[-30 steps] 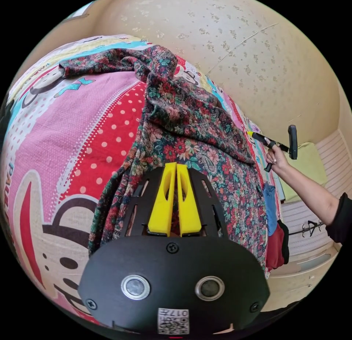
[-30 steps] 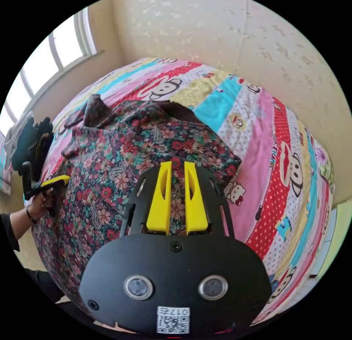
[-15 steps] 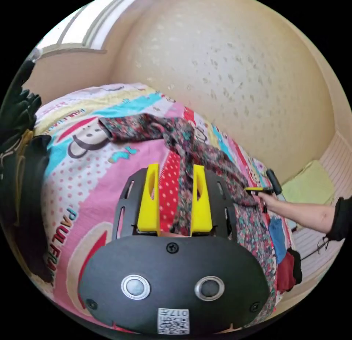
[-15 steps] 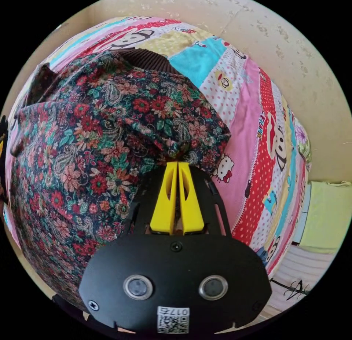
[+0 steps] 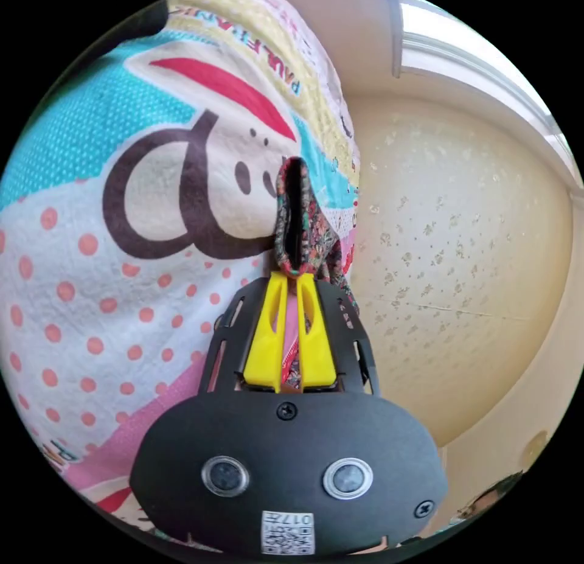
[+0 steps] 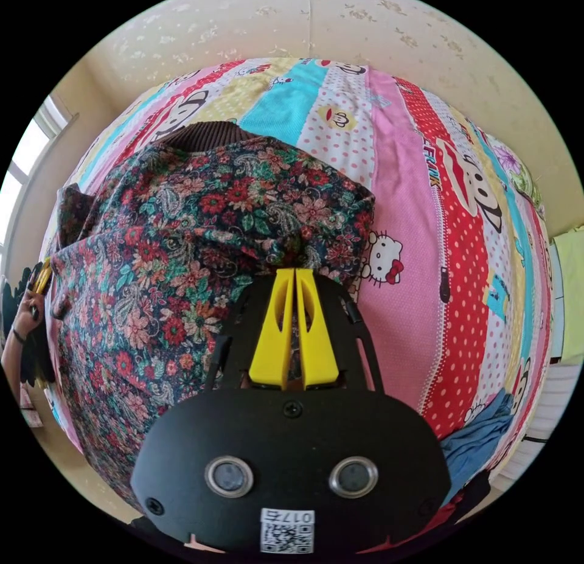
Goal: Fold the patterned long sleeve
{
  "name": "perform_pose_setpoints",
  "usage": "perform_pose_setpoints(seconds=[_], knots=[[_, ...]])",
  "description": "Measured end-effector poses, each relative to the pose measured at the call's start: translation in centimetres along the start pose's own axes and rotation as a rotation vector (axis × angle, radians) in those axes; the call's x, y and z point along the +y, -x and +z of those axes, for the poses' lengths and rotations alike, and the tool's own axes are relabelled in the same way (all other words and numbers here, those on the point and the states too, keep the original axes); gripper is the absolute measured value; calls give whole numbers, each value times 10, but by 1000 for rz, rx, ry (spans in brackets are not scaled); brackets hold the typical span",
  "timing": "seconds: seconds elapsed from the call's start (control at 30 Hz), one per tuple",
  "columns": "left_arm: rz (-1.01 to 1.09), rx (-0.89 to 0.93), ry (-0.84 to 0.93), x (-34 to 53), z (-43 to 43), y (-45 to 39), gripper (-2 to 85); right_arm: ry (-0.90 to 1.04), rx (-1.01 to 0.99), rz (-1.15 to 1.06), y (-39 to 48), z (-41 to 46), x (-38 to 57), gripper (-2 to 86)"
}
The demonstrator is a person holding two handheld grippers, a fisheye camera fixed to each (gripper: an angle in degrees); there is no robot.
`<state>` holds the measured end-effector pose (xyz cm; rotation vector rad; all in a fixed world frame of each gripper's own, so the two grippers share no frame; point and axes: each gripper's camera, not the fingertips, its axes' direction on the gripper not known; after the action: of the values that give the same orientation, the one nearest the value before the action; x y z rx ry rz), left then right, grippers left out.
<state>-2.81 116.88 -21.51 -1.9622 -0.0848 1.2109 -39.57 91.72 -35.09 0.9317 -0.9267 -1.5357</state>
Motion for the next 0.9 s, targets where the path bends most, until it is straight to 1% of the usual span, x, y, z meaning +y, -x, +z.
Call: perform_pose_setpoints(seconds=[0.07, 0.17, 0.23, 0.27, 0.33, 0.4, 0.47, 0.53, 0.57, 0.6, 0.63, 0.67, 0.73, 0.77, 0.8, 0.83, 0.87, 0.9], knots=[[-8, -13, -57, 1, -17, -8, 25, 0, -23, 21, -8, -5, 2, 5], [233, -134, -92, -9, -53, -65, 19, 12, -74, 61, -21, -12, 4, 7], [471, -267, -113, -10, -81, -128, 18, 28, -96, 74, -28, -17, 4, 9], [526, -299, -122, -9, -88, -145, 18, 41, -100, 69, -31, -20, 3, 12], [718, -417, -174, 5, -112, -207, 17, 55, -82, 37, -30, -26, 4, 18], [803, -469, -188, 19, -123, -246, 19, 60, -59, -2, -28, -35, 8, 28], [930, -476, -162, 44, -122, -285, 21, 42, -41, -44, -26, -53, 17, 53], [1214, -442, -93, 102, -105, -332, 24, -25, -92, -44, -31, -75, 28, 71], [1288, -429, -69, 120, -98, -342, 25, -88, -165, -32, -37, -93, 36, 79], [1431, -393, -22, 160, -81, -356, 26, -118, -207, -32, -41, -102, 41, 80], [1557, -345, 28, 204, -61, -364, 27, -173, -281, -43, -48, -121, 50, 82], [1614, -321, 54, 226, -51, -366, 28, -212, -325, -65, -54, -138, 60, 84], [1843, -214, 185, 327, -1, -359, 30, -254, -340, -90, -65, -160, 75, 85], [1895, -180, 217, 353, 11, -354, 30, -271, -337, -96, -73, -171, 84, 86], [1988, -128, 286, 403, 34, -340, 33, -277, -334, -95, -79, -176, 89, 87], [2031, -108, 374, 450, 61, -320, 37, -283, -327, -83, -91, -183, 98, 89], [2023, -107, 433, 470, 75, -308, 45, -276, -333, -69, -106, -185, 105, 92], [1952, -112, 571, 501, 105, -281, 60, -267, -337, -58, -114, -184, 109, 93]])
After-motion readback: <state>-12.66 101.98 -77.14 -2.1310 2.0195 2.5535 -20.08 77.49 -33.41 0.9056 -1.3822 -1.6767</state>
